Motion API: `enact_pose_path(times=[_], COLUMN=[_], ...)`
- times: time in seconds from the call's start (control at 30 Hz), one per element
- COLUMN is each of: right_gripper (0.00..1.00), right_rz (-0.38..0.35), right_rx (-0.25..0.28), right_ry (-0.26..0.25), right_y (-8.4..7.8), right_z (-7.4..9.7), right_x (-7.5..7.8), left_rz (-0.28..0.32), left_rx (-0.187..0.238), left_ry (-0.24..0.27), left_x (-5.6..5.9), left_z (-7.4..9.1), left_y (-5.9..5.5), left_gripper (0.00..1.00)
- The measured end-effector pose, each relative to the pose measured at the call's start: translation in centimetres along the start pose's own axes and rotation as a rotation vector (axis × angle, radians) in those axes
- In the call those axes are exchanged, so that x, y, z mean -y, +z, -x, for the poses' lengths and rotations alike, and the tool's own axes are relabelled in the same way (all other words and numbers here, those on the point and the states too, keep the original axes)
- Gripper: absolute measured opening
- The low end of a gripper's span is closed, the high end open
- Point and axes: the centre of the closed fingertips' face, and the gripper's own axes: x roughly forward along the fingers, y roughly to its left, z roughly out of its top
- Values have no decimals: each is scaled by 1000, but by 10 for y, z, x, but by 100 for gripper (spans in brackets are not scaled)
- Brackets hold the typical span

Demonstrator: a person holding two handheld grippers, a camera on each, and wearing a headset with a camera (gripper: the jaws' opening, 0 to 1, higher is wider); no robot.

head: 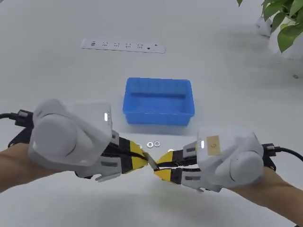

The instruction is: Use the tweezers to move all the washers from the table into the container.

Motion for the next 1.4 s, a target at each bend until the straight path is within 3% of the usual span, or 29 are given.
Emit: enact_pose_path(times=[0.27, 0.37, 0.57, 0.67, 0.73, 0.93, 1.03, 1.4], right_gripper=[7, 7, 7, 7, 7, 7, 7, 7], right_rz=[-31, -33, -39, -44, -44, -54, -38, -36], right_rx=[29, 37, 45, 50, 52, 70, 44, 48], right_ry=[-9, -6, -5, -3, -3, -11, -2, -6], right_y=[-1, 0, 1, 0, 0, 7, 1, 4], right_z=[2, 2, 2, 3, 3, 1, -2, -3], right_x=[0, -1, -2, -2, -3, -2, -4, -3], left_rz=[6, 7, -15, 14, 36, 12, 12, 23], left_rx=[47, 87, 70, 74, 80, 115, 99, 112], left_ry=[-23, -45, -48, -73, -80, -73, -80, -68], left_x=[4, 8, 6, 9, 9, 11, 12, 7], left_z=[-3, -4, -10, -11, -11, -16, -20, -12], left_y=[14, 23, 21, 22, 23, 33, 27, 24], left_gripper=[8, 10, 7, 7, 7, 7, 7, 7])
